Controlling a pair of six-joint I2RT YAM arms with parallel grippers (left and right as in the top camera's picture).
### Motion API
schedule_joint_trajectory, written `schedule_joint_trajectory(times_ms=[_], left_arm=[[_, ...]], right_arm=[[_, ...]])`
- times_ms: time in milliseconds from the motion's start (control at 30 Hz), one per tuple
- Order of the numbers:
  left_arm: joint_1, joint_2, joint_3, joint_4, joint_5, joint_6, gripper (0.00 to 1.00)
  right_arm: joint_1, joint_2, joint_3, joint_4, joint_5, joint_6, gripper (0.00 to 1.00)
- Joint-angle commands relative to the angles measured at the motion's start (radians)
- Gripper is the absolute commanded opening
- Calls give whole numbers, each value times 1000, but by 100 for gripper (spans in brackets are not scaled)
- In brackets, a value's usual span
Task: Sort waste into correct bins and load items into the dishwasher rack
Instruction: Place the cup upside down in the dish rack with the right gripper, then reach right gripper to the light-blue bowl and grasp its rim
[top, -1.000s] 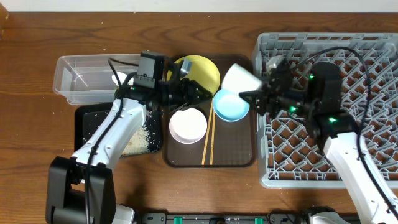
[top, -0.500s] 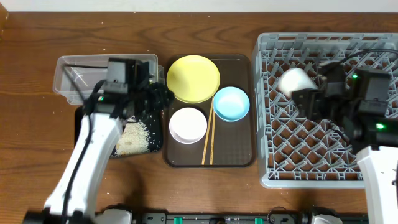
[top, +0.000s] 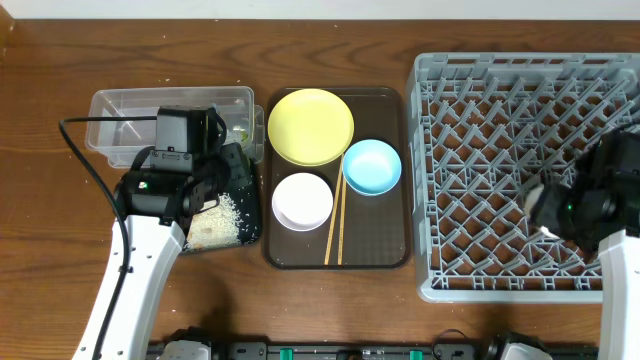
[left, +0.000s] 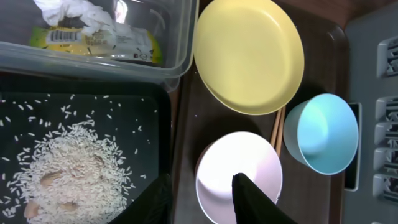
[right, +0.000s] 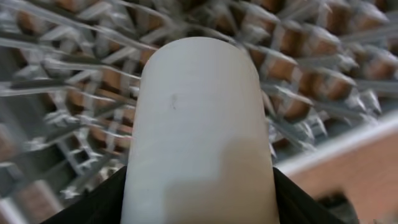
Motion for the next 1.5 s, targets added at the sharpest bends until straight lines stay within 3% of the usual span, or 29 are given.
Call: schedule_joint_trajectory(times_ms=[0,333,467,500,633,700,733,900,1133,1267,1467], left_arm=[[2,-3,6,-3,-24,13,35],[2,-3,6,-25,-24,13,35],[2,-3,6,-25,-24,13,35],[2,-3,6,-25,-24,13,35],[2,-3,6,-29,-24,13,36],[2,-3,6,-29,-24,13,41],[2,-3,6,-29,-24,13,42],[2,-3,6,-37,-24,13,43],[2,-3,6,-44,-24,13,44],[2,-3,6,-62,-24,13,48],[2,-3,6,-85,-24,13,49]], right_arm=[[-23,20,17,-10,86,51,1],[-24,98,-38,-12,62,51,1],[-24,141,-41,-10,40,51,5],[-24,151,-41,-10,32,51,11],[-24,181,-41,-2,4,51,71],[-24,183,-41,6,-2,51,87],[-23,183,-41,10,-2,51,90],[-22,182,-39,32,-24,49,95],[13,180,71,122,-285,-68,92],[98,180,145,254,-460,-146,88],[327,195,150,465,-439,-161,87]])
